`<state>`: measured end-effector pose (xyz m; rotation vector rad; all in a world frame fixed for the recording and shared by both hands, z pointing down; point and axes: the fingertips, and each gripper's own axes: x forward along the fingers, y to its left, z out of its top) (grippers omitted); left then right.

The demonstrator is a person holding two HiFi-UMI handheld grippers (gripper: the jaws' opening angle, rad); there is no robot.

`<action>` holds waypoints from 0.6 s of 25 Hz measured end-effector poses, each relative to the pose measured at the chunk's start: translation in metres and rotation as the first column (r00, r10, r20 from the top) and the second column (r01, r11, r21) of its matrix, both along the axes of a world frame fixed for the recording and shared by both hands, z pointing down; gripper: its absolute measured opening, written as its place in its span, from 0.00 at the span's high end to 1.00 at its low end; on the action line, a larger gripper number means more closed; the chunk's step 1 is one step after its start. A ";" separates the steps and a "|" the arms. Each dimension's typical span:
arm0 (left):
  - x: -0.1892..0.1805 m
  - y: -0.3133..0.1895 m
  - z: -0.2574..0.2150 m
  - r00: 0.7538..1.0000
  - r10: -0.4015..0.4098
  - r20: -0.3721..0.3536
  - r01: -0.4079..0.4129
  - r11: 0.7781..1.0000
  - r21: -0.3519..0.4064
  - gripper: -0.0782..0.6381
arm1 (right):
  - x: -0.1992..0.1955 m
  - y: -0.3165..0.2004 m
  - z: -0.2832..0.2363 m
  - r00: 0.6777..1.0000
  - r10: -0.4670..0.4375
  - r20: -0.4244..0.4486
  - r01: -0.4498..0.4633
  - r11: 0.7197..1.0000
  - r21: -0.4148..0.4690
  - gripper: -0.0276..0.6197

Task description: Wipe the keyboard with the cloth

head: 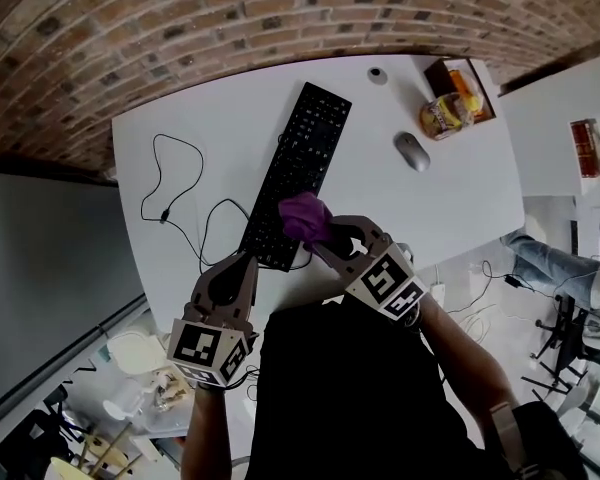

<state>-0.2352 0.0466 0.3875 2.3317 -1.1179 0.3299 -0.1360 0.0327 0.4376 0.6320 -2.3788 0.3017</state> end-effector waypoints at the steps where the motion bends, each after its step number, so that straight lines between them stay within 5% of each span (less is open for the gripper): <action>1: -0.001 0.000 -0.001 1.000 -0.005 0.000 0.005 1.000 0.002 0.87 | -0.005 0.002 0.002 1.000 -0.018 0.001 0.018 1.000 -0.007 0.81; 15: -0.028 -0.001 0.008 0.998 -0.056 -0.004 0.056 0.998 -0.026 0.87 | -0.062 0.027 0.045 0.980 -0.198 -0.014 0.196 0.976 -0.090 0.81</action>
